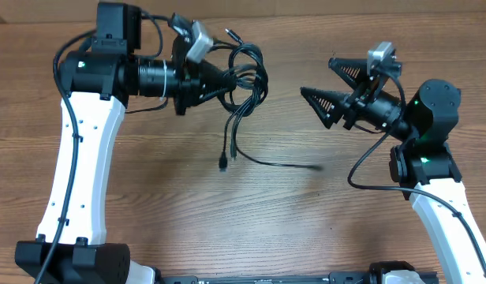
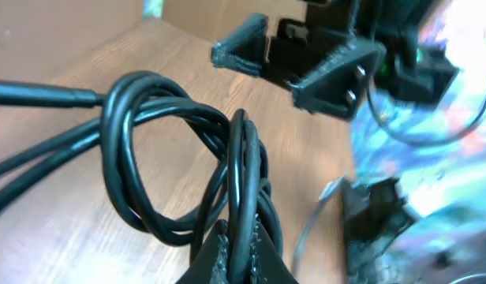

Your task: Untangle cables

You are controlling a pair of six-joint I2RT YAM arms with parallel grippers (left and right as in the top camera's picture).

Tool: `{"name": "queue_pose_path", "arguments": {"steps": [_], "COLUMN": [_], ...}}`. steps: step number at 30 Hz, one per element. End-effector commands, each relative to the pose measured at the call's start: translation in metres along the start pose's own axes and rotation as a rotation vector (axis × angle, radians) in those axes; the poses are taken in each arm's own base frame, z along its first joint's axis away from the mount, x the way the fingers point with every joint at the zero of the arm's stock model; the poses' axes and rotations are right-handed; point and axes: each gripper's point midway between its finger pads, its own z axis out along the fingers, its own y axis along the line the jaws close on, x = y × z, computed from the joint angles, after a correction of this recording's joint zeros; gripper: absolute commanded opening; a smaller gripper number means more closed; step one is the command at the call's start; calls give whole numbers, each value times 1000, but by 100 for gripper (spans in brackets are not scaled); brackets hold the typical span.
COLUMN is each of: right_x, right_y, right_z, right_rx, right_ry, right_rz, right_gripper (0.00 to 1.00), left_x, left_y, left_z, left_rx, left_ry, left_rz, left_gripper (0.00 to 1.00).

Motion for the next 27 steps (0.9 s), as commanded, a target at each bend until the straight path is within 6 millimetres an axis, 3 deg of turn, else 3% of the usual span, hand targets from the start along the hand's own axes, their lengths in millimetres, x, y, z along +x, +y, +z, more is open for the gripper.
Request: {"name": "queue_pose_path", "arguments": {"steps": [1, 4, 11, 13, 14, 16, 22, 27], "right_x": [4, 12, 7, 2, -1, -1, 2, 8], "right_y": [-20, -16, 32, 48, 61, 65, 74, 63], "right_z": [-2, -1, -2, -5, -7, -6, 1, 6], "right_rx": [123, 94, -172, -256, -326, -341, -351, -285], "right_ry": [26, 55, 55, 54, 49, 49, 58, 73], "right_rz": [-138, -113, 52, 62, 27, 20, 30, 79], "right_gripper": [100, 100, 96, 91, 77, 65, 62, 60], "left_x": [3, 3, 14, 18, 21, 21, 21, 21], "left_y": [-5, -5, 1, -1, -5, -8, -19, -25], "left_z": [-1, -1, 0, 2, 4, 6, 18, 23], "left_rx": [5, 6, -25, -17, 1, 11, 53, 76], "left_ry": [21, 21, 88, 109, 115, 117, 123, 122], "left_rz": [399, 417, 495, 518, 539, 544, 597, 632], "left_gripper": [4, 4, 4, 4, 4, 4, 4, 4]}}
